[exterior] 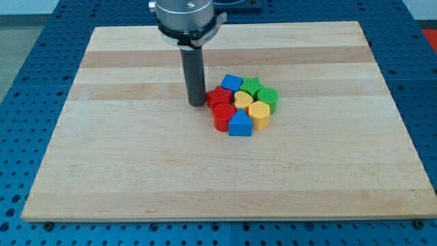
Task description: Push the red star a bit up
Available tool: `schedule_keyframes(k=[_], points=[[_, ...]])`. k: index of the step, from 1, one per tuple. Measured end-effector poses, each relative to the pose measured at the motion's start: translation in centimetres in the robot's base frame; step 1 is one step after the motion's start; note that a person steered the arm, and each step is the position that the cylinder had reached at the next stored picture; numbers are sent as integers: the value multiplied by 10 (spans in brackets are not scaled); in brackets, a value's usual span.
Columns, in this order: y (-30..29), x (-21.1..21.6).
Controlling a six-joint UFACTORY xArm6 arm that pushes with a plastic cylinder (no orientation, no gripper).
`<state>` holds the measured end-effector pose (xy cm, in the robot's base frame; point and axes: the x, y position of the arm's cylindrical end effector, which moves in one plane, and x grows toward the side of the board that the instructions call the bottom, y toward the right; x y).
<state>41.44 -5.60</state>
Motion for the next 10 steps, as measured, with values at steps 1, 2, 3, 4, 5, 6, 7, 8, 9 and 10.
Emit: schedule_keyframes(k=[1, 2, 3, 4, 5, 6, 7, 8, 9, 10], points=[[0, 0], [0, -7], [0, -7], [0, 1], [0, 24], [12, 25], [28, 24], [34, 4], [43, -21], [63, -42]])
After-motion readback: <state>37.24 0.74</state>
